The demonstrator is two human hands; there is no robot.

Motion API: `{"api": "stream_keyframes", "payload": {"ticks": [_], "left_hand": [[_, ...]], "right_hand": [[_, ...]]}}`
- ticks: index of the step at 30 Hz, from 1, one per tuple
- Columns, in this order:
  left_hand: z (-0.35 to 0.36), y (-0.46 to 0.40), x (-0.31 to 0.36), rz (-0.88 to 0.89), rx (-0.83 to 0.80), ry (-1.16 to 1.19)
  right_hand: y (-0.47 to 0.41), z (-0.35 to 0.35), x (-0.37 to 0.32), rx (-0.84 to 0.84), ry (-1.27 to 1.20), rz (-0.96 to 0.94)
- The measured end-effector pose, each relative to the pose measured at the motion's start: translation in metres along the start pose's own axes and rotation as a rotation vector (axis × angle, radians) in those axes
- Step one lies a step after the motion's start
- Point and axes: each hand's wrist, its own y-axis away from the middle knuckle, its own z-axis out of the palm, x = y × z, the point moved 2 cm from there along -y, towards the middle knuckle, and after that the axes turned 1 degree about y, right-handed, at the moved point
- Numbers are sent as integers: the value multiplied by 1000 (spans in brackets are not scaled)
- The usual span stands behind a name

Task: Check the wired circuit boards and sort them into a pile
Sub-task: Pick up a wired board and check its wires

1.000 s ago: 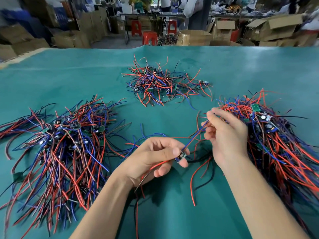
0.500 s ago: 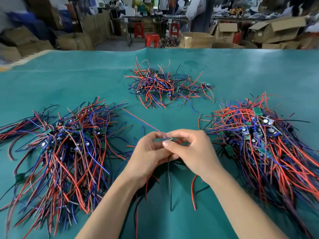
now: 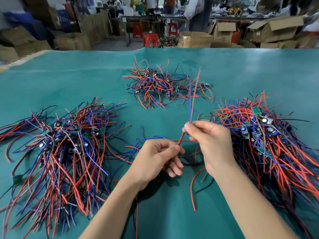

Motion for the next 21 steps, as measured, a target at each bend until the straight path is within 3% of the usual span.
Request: {"api": "stream_keyframes", "payload": {"ticks": [6, 14, 21], "left_hand": [[5, 5, 3, -27, -120, -140], [12, 9, 9, -49, -217, -226], [10, 5, 8, 15, -85, -135]], "right_hand": [[-10, -11, 5, 109, 35, 28], [-21, -20, -26, 382, 158, -272], [16, 39, -112, 218, 214, -651]]}}
